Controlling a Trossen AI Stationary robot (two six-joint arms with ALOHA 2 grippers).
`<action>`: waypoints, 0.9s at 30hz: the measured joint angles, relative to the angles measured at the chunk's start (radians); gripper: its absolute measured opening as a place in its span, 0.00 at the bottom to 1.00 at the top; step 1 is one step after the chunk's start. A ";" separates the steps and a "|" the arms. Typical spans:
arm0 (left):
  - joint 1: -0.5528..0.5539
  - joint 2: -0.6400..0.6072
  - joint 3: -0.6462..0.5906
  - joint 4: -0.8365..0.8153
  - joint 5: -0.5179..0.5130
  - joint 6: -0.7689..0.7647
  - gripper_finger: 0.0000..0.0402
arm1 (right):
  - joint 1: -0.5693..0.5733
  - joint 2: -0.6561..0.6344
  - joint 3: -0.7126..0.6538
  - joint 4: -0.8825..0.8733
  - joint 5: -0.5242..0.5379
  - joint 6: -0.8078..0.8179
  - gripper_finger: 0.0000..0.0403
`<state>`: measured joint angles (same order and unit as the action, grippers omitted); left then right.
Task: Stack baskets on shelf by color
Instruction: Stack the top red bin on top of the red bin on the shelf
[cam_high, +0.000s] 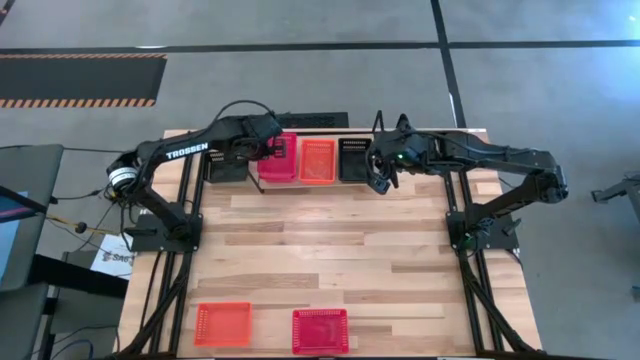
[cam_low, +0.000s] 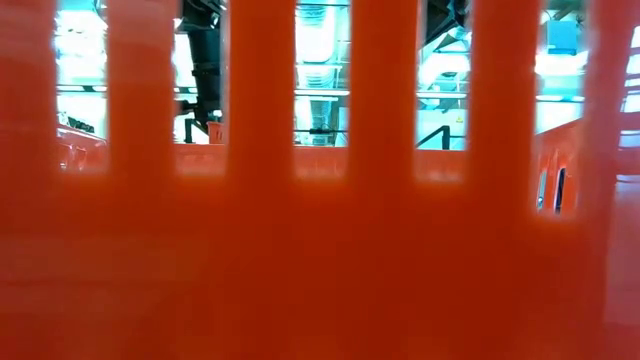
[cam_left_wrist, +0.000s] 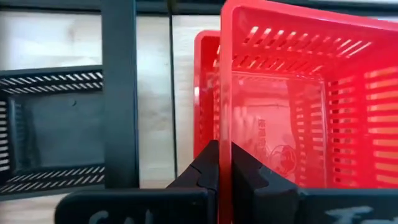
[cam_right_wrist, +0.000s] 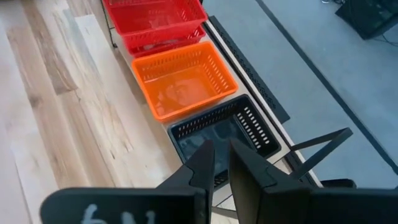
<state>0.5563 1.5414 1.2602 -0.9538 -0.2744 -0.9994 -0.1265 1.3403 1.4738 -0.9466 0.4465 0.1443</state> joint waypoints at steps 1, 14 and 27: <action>0.000 0.000 0.000 0.001 -0.015 -0.005 0.00 | 0.000 0.000 0.000 0.000 0.000 -0.010 0.16; 0.000 0.000 0.000 0.051 -0.063 -0.009 0.00 | 0.000 0.000 0.000 -0.003 0.000 -0.025 0.16; -0.001 0.108 0.002 0.016 -0.015 0.023 0.00 | 0.000 0.000 0.000 -0.019 0.000 -0.022 0.16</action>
<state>0.5556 1.6495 1.2625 -0.9382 -0.2895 -0.9766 -0.1265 1.3403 1.4738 -0.9660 0.4461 0.1220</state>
